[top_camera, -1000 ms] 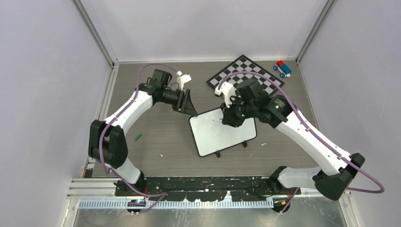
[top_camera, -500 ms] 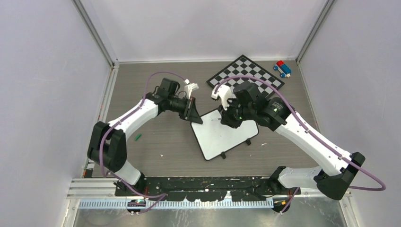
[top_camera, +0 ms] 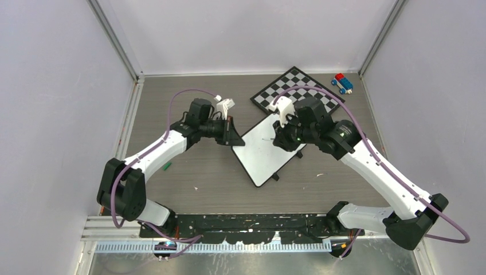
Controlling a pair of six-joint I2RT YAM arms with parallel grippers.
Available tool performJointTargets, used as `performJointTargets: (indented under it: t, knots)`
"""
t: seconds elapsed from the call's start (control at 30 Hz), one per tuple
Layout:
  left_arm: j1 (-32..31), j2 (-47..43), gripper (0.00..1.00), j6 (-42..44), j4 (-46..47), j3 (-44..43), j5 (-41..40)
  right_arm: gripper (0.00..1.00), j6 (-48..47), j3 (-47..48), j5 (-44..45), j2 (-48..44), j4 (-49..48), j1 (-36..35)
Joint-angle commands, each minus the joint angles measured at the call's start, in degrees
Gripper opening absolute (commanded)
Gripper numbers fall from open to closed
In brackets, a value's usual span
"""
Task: Write a sentence on the whiteboard
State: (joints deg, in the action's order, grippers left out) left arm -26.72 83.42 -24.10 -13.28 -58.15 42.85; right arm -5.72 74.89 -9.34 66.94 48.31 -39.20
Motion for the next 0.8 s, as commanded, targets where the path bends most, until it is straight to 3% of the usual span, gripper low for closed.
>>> performJointTargets:
  t: [0.0, 0.1, 0.2, 0.27, 0.4, 0.77]
  knots:
    - [0.8, -1.6, 0.00, -2.4, 3.3, 2.7, -8.1, 0.00, -1.5, -2.4, -2.1, -3.2, -4.1, -0.1]
    - [0.7, -2.1, 0.05, -1.6, 4.9, 3.8, -7.0, 0.00, -0.8, -4.6, -4.2, -4.5, -5.8, -0.1]
    - [0.8, -3.4, 0.34, 1.7, 5.0, 3.6, -5.4, 0.00, -1.0, -6.2, -7.8, -5.6, -6.1, 0.1]
    - [1.2, -4.7, 0.39, 4.2, 3.5, 2.4, -5.5, 0.00, -1.1, -6.6, -8.3, -6.0, -6.1, 0.3]
    - [4.3, -5.7, 0.39, 5.0, 1.4, 0.5, -1.6, 0.00, -0.9, -7.4, -7.6, -5.7, -8.2, 0.3]
    - [5.9, -3.1, 0.26, 8.4, -4.0, -3.0, 4.4, 0.00, 0.4, -6.6, -10.6, 1.6, -16.3, 0.1]
